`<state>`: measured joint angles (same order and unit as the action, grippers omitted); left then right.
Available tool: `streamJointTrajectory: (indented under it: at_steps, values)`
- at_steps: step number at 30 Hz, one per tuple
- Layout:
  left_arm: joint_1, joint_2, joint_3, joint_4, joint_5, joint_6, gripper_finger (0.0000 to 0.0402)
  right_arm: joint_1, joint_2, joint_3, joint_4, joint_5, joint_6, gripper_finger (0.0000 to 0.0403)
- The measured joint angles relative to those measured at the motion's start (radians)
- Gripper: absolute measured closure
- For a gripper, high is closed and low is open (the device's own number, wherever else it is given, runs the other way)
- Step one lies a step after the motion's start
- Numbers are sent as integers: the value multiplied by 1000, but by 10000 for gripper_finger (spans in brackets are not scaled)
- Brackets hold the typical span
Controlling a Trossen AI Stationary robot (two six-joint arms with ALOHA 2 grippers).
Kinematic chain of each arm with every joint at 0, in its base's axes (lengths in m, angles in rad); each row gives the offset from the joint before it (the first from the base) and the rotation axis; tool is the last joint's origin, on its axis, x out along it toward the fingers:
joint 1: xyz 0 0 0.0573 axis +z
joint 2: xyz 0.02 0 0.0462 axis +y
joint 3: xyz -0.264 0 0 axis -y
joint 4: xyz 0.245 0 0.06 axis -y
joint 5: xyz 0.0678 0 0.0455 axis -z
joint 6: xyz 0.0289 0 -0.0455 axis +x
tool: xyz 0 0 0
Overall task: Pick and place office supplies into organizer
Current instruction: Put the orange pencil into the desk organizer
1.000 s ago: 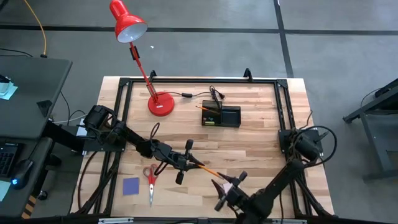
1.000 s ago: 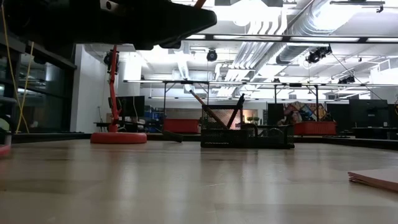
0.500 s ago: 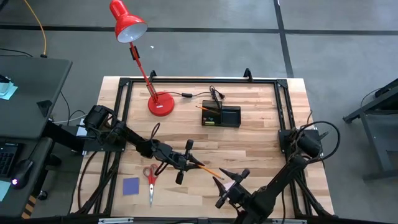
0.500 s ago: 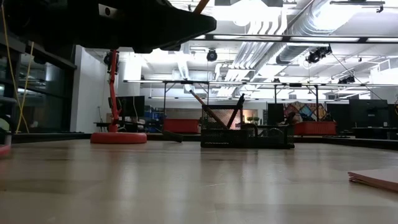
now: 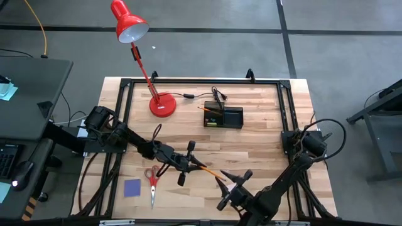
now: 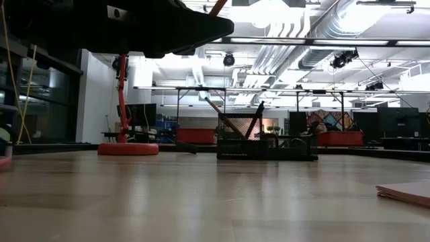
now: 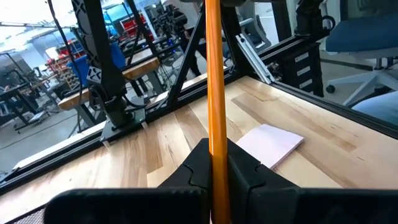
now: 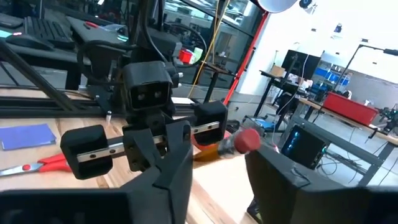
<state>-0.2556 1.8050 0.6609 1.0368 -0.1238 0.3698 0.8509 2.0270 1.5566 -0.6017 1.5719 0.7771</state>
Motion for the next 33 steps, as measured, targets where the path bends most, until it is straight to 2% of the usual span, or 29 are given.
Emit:
streamJointTrajectory:
  at_steps: [7,11,14,17,24,28,33]
  values:
    - [1,0,0,2,0,10,398,0,0,0,76,-24,-87,387]
    - [1,0,1,2,-5,3,380,2,-9,0,90,-35,-126,392]
    - [4,-2,2,-37,-41,-12,346,15,-38,0,88,-31,-155,395]
    - [0,-1,0,-98,-70,-50,311,30,-68,0,59,19,-174,399]
    - [0,0,0,-180,-111,-90,242,40,-119,0,56,10,-206,400]
    - [-17,0,0,-230,-93,-97,220,11,-158,0,11,-46,-201,401]
    - [-60,0,0,-276,-88,-87,214,-49,-217,0,-123,-189,-93,402]
